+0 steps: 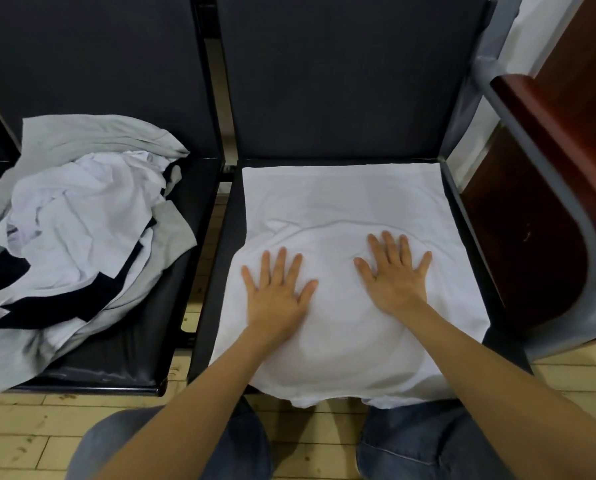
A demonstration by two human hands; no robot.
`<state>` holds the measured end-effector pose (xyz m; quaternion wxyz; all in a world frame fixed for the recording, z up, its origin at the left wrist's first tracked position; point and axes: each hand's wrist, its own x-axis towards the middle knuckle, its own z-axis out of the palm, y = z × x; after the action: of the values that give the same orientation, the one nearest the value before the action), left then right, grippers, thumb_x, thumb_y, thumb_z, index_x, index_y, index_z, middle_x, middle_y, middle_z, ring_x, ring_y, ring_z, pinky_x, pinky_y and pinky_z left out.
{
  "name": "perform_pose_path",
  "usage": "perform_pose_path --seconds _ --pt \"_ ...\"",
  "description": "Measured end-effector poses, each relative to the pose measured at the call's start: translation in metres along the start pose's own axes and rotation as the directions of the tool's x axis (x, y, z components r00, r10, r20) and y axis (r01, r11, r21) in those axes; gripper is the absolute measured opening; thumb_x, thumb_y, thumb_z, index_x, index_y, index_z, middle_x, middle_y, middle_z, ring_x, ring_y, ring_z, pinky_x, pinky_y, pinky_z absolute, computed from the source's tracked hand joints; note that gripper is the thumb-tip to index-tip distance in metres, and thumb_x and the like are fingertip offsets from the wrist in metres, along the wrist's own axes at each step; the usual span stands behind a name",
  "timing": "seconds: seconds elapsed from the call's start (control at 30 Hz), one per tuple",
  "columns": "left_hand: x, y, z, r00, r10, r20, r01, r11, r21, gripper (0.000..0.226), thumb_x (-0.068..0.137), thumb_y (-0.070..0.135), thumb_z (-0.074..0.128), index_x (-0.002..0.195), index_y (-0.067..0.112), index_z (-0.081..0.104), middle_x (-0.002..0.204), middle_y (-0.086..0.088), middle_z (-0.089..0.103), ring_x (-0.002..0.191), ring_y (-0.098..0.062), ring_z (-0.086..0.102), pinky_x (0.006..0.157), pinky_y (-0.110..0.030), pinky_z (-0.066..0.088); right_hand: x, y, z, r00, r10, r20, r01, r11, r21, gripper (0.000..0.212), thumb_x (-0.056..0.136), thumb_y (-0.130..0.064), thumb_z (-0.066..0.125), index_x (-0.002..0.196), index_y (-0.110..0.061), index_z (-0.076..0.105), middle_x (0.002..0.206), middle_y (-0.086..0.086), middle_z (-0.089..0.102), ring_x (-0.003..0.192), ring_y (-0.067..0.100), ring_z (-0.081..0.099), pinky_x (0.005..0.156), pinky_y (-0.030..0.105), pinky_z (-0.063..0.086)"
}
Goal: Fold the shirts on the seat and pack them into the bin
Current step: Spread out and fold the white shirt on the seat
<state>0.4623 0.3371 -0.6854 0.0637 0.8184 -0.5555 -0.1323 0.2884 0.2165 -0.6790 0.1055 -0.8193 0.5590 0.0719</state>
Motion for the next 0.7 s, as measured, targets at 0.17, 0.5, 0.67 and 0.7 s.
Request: perform_pose_path --seconds 0.17,0.5,0.67,0.7 --pt "0.048 -0.008 -0.008 0.998 -0.031 0.056 0.027 0.996 0.082 0.063 0.095 0.062 0.012 0.150 0.037 -0.008 0.158 0.008 -0.019 0.144 -0.019 -0.022 0.112 -0.055 -0.016 0.033 -0.002 -0.007 0.999 -0.031 -0.041 0.032 0.999 0.010 0.062 0.097 -0.056 0.007 0.152 -0.030 -0.006 0.160 -0.006 -0.011 0.146 0.020 -0.014 0.114 0.058 -0.009" --pt "0.169 -0.012 -0.026 0.998 -0.038 0.041 0.033 0.994 0.109 0.064 0.096 0.060 0.007 0.151 0.031 -0.009 0.158 0.004 -0.017 0.145 -0.021 -0.019 0.114 -0.052 -0.012 0.142 -0.002 -0.041 0.983 -0.138 -0.125 0.173 0.923 0.344 0.051 0.099 -0.045 0.039 0.145 -0.025 0.036 0.156 -0.004 0.024 0.146 0.015 0.011 0.117 0.041 0.001" --pt "0.172 0.014 -0.045 0.997 -0.080 -0.013 0.081 0.986 0.146 0.058 0.102 0.044 0.024 0.151 0.016 0.013 0.160 -0.007 0.001 0.146 -0.029 0.005 0.116 -0.049 0.007 0.089 0.006 -0.029 0.824 -0.320 -0.468 0.474 0.842 0.257 0.020 0.088 -0.015 0.060 0.099 -0.003 0.072 0.117 0.018 0.062 0.117 0.040 0.054 0.098 0.050 0.044" --pt "0.162 0.020 -0.048 0.997 -0.045 -0.069 0.053 0.991 0.119 0.056 0.102 0.040 0.029 0.150 0.013 0.019 0.159 -0.010 0.006 0.145 -0.030 0.010 0.117 -0.046 0.010 0.072 0.006 -0.023 0.819 -0.336 -0.465 0.482 0.843 0.240 0.020 0.086 -0.015 0.059 0.095 -0.003 0.072 0.114 0.019 0.064 0.112 0.040 0.057 0.094 0.052 0.047"
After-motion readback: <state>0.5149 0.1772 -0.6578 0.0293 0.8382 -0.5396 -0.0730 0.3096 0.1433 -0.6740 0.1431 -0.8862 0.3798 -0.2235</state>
